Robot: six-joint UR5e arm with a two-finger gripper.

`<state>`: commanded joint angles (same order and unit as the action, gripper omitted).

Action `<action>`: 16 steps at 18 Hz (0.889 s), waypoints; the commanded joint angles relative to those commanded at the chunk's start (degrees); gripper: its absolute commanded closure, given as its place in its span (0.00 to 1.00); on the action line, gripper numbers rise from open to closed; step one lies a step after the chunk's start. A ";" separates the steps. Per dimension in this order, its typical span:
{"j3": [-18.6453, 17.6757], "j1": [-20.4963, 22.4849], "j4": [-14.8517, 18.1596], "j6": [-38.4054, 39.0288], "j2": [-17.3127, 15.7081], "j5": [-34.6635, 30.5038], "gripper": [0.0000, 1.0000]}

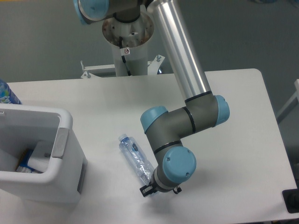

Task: Place the trash in the trash can
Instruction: 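Push the bottle end to rotate the bottle on the table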

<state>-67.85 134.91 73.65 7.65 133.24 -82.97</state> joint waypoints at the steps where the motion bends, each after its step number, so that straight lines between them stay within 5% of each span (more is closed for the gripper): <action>1: 0.00 0.00 -0.44 -0.09 -0.35 0.00 0.45; 16: 0.53 2.81 -13.44 0.53 -7.46 6.84 0.45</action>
<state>-67.33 137.72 60.21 8.17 125.78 -76.13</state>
